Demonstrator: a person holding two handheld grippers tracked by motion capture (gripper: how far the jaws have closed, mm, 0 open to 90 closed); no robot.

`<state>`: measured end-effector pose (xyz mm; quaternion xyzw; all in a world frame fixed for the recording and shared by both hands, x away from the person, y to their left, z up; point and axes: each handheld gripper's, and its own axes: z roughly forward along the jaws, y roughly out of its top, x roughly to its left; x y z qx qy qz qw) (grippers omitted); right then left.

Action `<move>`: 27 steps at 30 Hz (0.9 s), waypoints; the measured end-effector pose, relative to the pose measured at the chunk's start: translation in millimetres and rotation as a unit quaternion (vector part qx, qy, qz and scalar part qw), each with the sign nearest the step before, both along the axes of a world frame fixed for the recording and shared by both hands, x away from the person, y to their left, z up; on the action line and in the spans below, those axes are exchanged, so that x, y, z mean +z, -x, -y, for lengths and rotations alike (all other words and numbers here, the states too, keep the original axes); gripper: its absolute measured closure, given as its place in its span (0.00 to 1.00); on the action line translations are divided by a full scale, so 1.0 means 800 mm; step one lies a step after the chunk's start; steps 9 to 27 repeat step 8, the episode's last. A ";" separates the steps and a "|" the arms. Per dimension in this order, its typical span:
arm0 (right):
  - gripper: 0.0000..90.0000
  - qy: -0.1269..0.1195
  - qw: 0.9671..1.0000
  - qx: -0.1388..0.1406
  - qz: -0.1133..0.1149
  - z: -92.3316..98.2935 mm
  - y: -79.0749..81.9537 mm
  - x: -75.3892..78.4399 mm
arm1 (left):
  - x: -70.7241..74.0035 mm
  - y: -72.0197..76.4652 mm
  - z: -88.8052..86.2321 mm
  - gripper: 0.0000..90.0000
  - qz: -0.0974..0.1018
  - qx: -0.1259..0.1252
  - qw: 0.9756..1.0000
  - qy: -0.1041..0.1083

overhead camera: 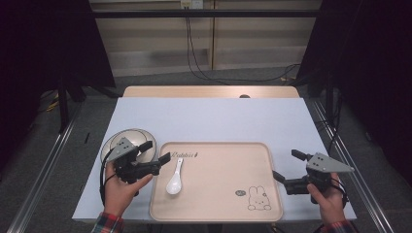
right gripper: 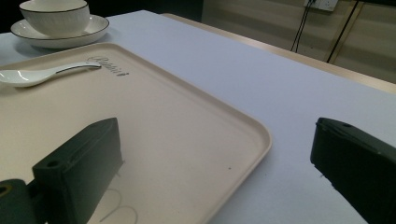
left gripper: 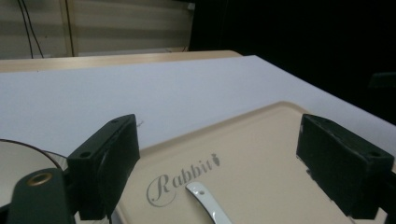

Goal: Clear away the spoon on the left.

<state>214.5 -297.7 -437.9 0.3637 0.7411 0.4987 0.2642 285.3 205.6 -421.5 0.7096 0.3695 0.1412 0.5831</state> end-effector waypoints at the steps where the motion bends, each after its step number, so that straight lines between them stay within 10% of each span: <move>1: 0.02 0.001 1.000 -0.002 -0.001 -0.001 0.000 0.000 | 0.001 0.000 -0.001 0.14 0.001 0.005 1.000 0.000; 27: 0.02 0.001 1.000 -0.001 -0.007 0.000 -0.005 -0.002 | 0.001 0.000 -0.003 0.08 0.008 0.002 1.000 -0.010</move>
